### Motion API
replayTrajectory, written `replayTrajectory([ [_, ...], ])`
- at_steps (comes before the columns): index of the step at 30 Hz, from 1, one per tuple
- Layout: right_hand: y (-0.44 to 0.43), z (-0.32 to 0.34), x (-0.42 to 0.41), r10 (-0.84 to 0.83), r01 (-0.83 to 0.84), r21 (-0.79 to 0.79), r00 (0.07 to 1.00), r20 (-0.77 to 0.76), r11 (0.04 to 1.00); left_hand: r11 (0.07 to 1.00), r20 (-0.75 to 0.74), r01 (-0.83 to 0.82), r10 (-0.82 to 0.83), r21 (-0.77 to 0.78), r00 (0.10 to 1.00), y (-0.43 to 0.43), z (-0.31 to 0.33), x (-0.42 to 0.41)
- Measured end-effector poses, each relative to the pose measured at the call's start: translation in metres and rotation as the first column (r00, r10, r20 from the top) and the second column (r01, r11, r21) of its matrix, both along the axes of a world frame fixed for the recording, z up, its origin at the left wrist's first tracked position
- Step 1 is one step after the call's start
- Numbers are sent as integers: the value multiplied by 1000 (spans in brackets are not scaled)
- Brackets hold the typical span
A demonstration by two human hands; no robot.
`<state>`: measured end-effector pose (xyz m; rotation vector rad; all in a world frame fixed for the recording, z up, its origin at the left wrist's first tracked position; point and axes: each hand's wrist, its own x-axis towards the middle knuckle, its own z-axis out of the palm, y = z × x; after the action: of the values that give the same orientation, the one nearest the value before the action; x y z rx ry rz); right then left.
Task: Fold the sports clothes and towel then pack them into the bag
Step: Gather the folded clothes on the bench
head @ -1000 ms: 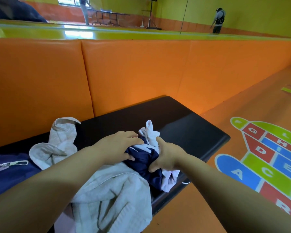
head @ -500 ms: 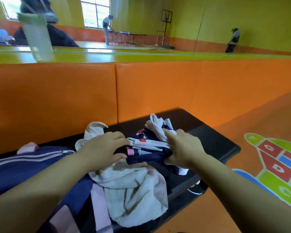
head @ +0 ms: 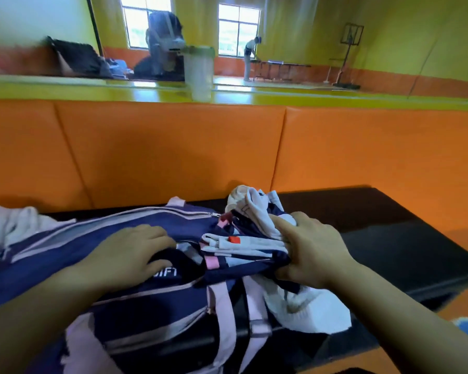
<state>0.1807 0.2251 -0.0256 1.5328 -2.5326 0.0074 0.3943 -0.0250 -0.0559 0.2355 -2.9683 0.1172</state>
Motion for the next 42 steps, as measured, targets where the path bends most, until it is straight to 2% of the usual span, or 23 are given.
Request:
replayTrajectory([
  [4, -21, -4, 25, 84, -84, 16, 996, -27, 996, 993, 70, -110, 112, -33, 991, -25, -13, 36],
  [8, -37, -7, 41, 132, -131, 26, 989, -70, 991, 951, 33, -119, 134, -287, 990, -50, -24, 53],
  [11, -47, -6, 51, 164, -168, -27, 980, -112, 985, 912, -15, -171, 178, -374, 984, -60, -24, 57],
  [14, -57, -1, 58, 213, -219, -22, 966, -147, 975, 887, -29, -208, 215, -412, 976, -68, -12, 55],
  [17, -66, 6, 66, 261, -255, 54, 946, -191, 965, 882, 2, -213, 236, -420, 972, -74, 4, 54],
  [19, -73, 11, 72, 303, -293, 76, 928, -218, 953, 889, 39, -195, 231, -415, 972, -76, 12, 51],
  [21, -83, 17, 80, 352, -340, 92, 908, -228, 936, 893, 5, -175, 194, -415, 981, -80, 18, 47],
  [24, -100, 27, 92, 431, -405, 156, 881, -196, 901, 917, 5, -178, 193, -357, 981, -88, 32, 47],
  [26, -113, 35, 103, 491, -449, 232, 855, -170, 863, 937, -60, -159, 148, -310, 987, -92, 43, 47],
  [29, -137, 46, 119, 583, -523, 314, 801, -135, 792, 960, -46, -236, 232, -148, 972, -98, 60, 45],
  [32, -160, 44, 127, 622, -562, 337, 776, -101, 755, 970, -141, -239, 242, 38, 960, -102, 72, 43],
  [35, -177, 32, 125, 541, -520, 325, 840, 28, 790, 966, -219, -205, 237, 159, 947, -103, 79, 42],
  [38, -184, 21, 112, 379, -412, 229, 909, 174, 882, 960, -269, -174, 231, 218, 935, -103, 85, 45],
  [42, -181, 22, 97, 192, -214, 77, 955, 227, 974, 955, -263, -155, 223, 253, 939, -104, 90, 50],
])
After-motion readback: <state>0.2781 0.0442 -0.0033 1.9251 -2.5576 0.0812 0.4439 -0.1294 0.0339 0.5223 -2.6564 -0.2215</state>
